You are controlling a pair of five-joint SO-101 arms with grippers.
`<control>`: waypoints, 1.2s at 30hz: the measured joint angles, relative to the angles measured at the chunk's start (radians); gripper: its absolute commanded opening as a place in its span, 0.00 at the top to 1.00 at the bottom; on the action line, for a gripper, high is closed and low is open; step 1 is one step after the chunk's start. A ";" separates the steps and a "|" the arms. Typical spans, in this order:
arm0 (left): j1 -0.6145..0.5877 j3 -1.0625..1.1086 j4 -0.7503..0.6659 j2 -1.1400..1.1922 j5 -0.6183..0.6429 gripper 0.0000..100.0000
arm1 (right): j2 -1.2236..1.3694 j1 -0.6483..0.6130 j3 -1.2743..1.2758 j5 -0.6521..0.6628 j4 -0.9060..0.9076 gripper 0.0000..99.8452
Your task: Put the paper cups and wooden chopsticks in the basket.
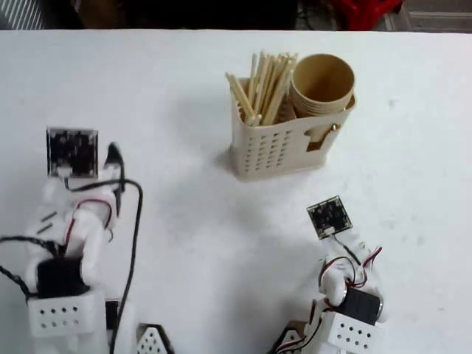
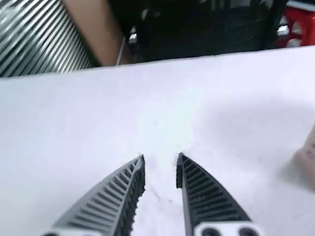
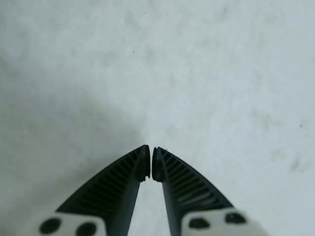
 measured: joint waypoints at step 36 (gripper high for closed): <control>-0.127 0.634 0.364 -0.539 0.000 0.88 | 0.000 0.000 0.000 0.000 0.000 0.97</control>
